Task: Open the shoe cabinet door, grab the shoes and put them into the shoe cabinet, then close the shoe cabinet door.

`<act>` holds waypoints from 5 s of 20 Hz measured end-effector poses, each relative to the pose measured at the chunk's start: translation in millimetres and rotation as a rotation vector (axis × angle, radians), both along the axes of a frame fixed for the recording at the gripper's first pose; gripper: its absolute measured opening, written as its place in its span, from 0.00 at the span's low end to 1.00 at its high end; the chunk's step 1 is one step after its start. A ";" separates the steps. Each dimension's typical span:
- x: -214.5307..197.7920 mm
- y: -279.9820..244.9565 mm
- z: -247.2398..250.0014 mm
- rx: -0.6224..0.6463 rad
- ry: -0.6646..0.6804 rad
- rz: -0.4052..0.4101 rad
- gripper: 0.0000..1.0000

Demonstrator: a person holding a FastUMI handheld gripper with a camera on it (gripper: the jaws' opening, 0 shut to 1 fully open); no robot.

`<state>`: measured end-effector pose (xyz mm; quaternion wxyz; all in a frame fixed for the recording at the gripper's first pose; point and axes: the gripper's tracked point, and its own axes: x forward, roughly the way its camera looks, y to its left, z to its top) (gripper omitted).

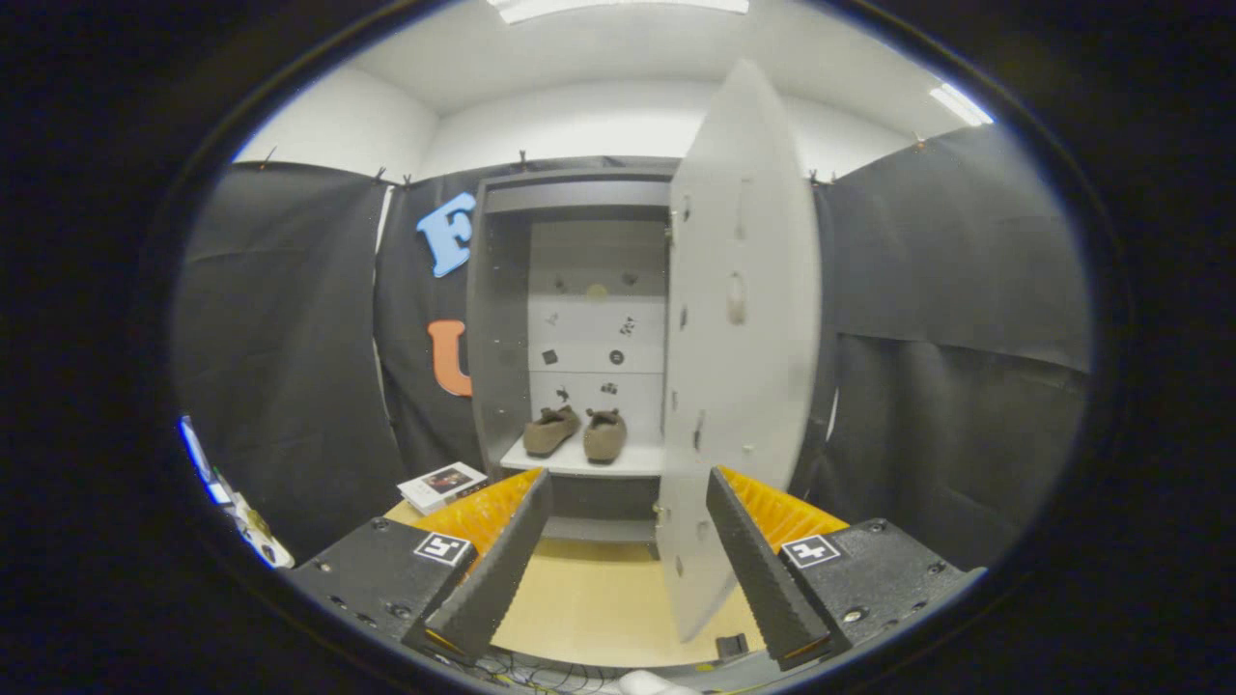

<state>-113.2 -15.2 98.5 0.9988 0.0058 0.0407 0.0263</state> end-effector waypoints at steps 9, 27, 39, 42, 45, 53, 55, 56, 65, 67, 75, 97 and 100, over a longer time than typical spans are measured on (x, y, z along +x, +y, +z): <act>4.2 -136.5 4.4 0.033 -0.031 -0.058 1.00; 101.0 -142.8 -26.4 0.026 0.084 0.291 0.96; 85.0 -68.2 -28.4 0.069 0.088 0.223 0.96; 85.9 -31.4 -29.0 0.066 0.096 0.229 0.96; 95.2 1.4 -31.1 0.034 0.100 0.227 0.96; 108.7 76.6 -31.6 0.019 0.089 0.243 0.97; 105.6 83.1 -30.5 0.009 0.080 0.239 0.97; 103.1 85.4 -30.8 0.007 0.079 0.238 0.97; 53.5 78.7 -27.7 0.008 0.059 0.188 0.97; 34.8 71.7 -25.7 0.007 0.046 0.162 0.97; -37.6 32.9 -28.3 0.018 0.015 0.072 0.97; -83.1 -24.8 -29.8 0.073 -0.019 -0.008 0.97; -82.8 -25.8 -28.4 0.069 -0.024 -0.012 0.97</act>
